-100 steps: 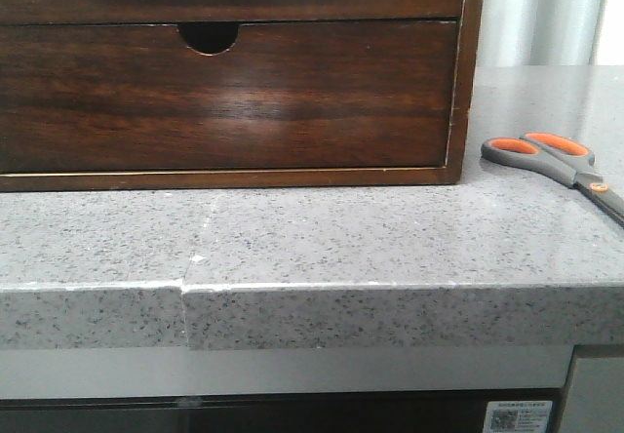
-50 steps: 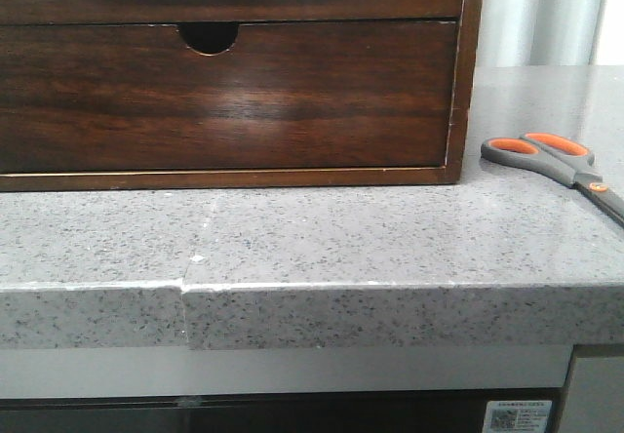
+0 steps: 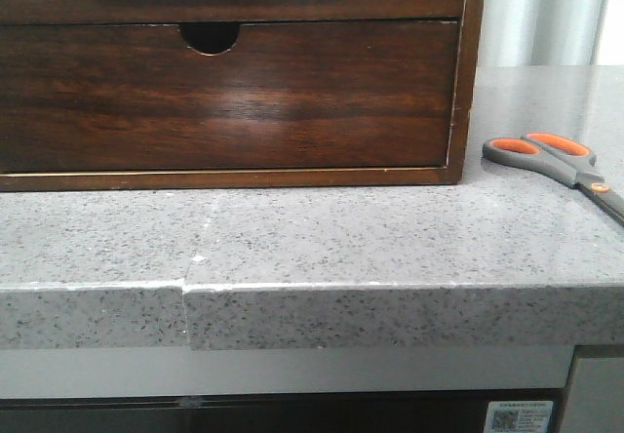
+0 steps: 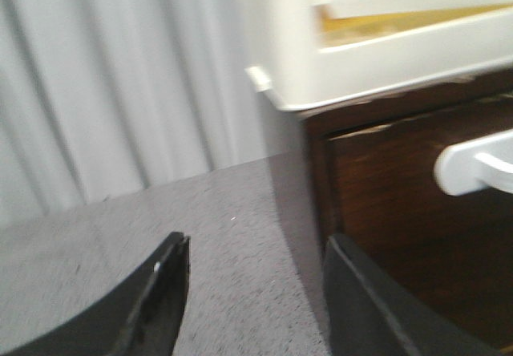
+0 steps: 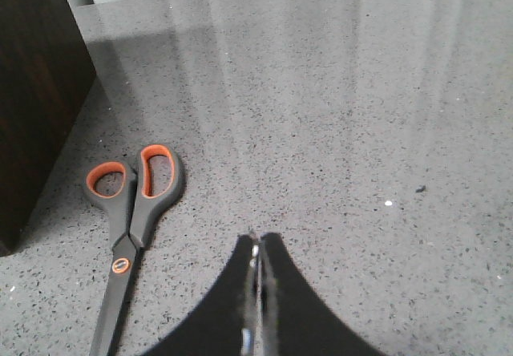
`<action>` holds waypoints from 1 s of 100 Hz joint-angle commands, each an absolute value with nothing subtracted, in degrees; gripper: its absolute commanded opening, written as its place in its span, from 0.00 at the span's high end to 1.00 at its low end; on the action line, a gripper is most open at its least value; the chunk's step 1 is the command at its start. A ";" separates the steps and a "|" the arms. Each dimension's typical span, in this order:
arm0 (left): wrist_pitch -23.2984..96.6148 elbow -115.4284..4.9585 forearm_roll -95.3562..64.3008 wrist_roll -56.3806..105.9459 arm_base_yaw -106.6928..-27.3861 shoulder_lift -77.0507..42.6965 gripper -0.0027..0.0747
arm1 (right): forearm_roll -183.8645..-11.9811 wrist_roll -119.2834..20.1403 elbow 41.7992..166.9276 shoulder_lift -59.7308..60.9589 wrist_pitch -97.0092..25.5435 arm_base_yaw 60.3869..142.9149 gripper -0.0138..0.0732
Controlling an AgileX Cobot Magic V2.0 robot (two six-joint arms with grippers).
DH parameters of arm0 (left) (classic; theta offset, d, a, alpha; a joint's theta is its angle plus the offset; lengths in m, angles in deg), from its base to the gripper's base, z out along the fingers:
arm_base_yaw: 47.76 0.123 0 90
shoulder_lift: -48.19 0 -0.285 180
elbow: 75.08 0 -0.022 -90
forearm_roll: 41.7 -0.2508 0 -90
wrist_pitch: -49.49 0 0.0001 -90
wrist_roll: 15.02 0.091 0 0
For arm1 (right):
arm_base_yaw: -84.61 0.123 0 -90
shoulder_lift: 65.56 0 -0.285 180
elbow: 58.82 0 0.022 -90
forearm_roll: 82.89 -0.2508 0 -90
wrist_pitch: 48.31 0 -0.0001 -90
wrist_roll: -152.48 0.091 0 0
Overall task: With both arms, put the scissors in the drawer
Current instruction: 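Close the left gripper on the white drawer handle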
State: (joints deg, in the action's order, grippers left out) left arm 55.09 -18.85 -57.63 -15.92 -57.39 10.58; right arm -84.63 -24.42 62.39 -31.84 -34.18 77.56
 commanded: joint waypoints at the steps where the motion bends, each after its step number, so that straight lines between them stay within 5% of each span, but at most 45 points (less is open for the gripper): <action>1: 60.62 -22.91 -63.84 -15.97 -61.22 7.01 0.50 | -84.77 -24.77 64.08 -31.12 -37.96 77.80 0.91; 62: 57.52 -34.10 -108.76 -15.97 -77.55 -12.50 0.50 | -84.77 -24.77 64.08 -31.12 -37.07 77.80 0.91; 100: 54.62 -38.18 -111.69 -15.97 -80.96 -20.02 0.50 | -84.77 -24.77 64.08 -31.12 -37.19 77.80 0.91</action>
State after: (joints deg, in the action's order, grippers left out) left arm 53.94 -35.75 -111.18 -15.71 -80.48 -19.79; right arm -84.63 -24.42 62.39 -31.84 -33.15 77.56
